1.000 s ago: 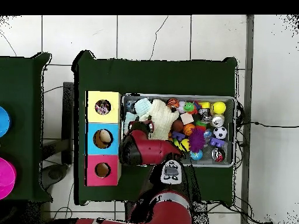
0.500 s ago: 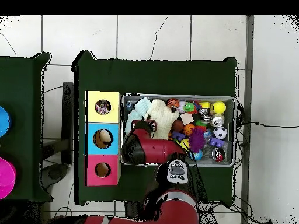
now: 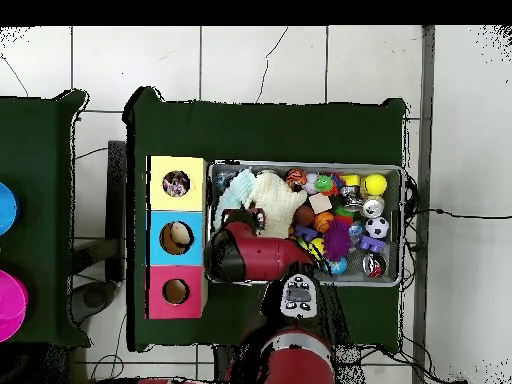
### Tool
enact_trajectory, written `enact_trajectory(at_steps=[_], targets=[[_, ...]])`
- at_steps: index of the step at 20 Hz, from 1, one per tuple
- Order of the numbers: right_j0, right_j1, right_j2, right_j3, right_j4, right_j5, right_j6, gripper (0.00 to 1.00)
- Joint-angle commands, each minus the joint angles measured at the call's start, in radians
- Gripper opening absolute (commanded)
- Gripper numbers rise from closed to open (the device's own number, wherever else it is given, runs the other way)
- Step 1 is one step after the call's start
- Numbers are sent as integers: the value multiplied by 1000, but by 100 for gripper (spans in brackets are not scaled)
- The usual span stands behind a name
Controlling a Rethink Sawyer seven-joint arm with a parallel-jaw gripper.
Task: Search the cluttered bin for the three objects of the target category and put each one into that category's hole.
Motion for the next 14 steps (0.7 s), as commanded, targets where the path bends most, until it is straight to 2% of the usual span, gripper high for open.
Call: enact_trajectory(at_steps=[1, 4, 8, 14], targets=[[16, -128, -19, 40, 18, 390, 55, 0], [-17, -200, -6, 37, -18, 486, 0, 0], [-78, -262, 34, 49, -54, 550, -53, 0], [-142, -303, 78, 19, -89, 613, -117, 0]])
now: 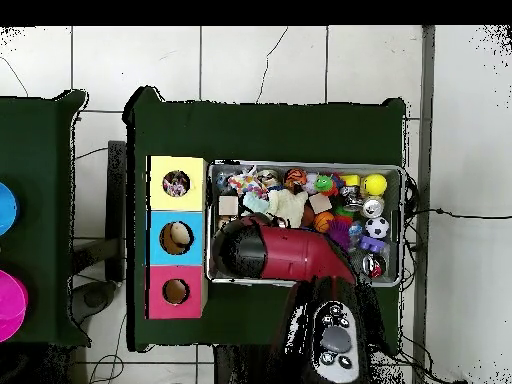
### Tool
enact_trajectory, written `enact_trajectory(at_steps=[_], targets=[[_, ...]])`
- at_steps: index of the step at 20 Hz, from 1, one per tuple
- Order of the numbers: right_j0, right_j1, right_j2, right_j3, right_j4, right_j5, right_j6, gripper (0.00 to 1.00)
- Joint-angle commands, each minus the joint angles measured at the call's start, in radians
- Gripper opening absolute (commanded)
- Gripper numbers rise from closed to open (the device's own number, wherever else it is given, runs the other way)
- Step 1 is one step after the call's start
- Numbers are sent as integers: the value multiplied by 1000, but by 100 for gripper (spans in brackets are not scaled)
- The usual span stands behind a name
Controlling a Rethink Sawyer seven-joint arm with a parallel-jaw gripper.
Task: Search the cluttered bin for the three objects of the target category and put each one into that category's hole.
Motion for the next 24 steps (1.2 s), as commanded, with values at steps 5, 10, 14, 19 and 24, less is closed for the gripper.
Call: enact_trajectory(at_steps=[5, 10, 14, 19, 24], targets=[[-113, -47, 112, -51, -131, 153, -150, 0], [-162, -32, 151, -103, -185, 178, -197, 0], [-197, -28, 177, -92, -226, 155, -196, 0], [-221, -6, 194, -103, -263, 160, -170, 0], [-264, 3, 209, -99, -294, 158, -168, 0]])
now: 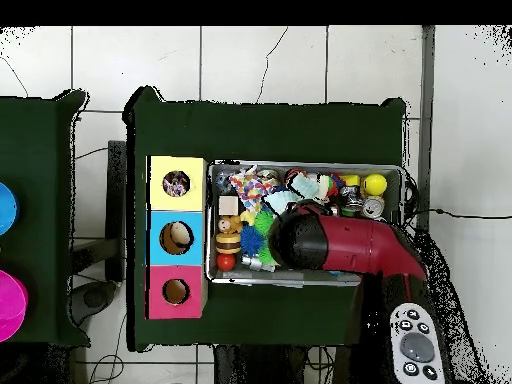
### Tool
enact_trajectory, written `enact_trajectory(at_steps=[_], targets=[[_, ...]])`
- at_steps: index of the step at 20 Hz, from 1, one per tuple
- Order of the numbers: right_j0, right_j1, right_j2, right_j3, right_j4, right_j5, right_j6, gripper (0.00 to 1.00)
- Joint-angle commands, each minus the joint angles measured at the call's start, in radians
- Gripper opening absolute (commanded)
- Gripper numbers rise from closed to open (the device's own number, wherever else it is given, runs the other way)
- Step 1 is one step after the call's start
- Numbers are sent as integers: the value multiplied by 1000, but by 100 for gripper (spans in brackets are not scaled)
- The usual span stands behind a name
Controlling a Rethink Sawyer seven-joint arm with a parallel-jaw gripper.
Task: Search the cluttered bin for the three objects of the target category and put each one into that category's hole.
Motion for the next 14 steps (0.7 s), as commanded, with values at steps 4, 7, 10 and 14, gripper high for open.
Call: enact_trajectory(at_steps=[4, 7, 10, 14], targets=[[-116, 40, 145, -18, -107, 154, -220, 0], [-138, 39, 165, -15, -124, 155, -224, 0], [-154, 51, 180, -15, -143, 144, -213, 0], [-163, 59, 193, -15, -163, 142, -193, 0]])
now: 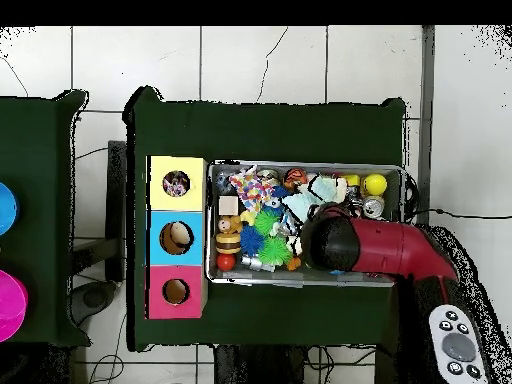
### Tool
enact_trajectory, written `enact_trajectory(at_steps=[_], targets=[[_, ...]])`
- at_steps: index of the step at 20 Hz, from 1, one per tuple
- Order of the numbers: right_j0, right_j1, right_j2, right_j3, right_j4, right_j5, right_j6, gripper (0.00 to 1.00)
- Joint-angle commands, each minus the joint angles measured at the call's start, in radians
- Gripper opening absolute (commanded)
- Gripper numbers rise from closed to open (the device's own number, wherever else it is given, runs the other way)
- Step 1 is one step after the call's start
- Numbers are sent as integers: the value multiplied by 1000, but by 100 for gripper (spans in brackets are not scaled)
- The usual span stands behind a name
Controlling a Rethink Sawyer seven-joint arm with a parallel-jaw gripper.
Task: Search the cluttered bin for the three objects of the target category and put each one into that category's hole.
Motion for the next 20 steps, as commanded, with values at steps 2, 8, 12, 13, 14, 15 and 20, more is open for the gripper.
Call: enact_trajectory(at_steps=[2, 8, 12, 13, 14, 15, 20], targets=[[-29, 52, 112, -13, -89, 131, -186, 0], [-29, 49, 118, -10, -105, 133, -175, 100], [-22, 43, 117, -6, -109, 138, -166, 100], [-19, 41, 116, -5, -109, 139, -162, 100], [-10, 38, 113, -4, -104, 141, -148, 100], [-5, 27, 114, 0, -97, 144, -139, 100], [49, -82, 141, 33, -17, 204, -82, 100]])
